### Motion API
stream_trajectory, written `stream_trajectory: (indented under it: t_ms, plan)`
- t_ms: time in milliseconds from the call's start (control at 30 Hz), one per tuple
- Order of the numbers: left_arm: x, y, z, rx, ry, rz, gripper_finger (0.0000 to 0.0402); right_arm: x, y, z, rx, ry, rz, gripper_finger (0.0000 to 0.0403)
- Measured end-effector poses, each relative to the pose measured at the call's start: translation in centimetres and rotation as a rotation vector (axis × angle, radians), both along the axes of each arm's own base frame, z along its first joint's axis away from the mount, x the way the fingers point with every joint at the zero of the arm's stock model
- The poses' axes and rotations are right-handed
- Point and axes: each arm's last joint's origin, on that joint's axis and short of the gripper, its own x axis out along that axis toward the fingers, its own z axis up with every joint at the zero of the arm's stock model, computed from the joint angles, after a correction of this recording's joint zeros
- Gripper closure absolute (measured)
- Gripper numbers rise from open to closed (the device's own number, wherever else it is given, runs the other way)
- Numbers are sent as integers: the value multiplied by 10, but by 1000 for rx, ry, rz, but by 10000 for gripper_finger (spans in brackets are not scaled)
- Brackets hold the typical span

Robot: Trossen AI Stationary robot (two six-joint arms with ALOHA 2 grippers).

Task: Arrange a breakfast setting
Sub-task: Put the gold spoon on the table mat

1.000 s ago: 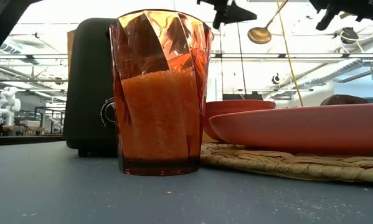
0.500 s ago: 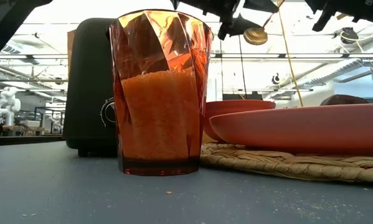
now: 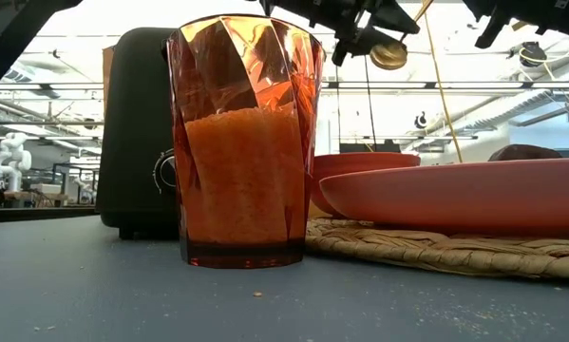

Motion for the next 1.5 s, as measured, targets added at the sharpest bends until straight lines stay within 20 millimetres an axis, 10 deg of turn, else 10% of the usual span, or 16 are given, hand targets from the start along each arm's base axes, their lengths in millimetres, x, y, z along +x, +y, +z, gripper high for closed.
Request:
stream_trajectory:
  t_ms: [467, 900, 1500]
  plan:
    - [0, -1, 0, 1, -1, -28, 380, 0, -1, 0, 17, 3, -17, 378]
    - [-3, 0, -3, 37, 46, -37, 387, 2, 0, -3, 9, 34, -11, 371]
    - [-37, 6, 12, 35, 249, -13, 387, 7, 2, -14, 160, 114, 146, 147]
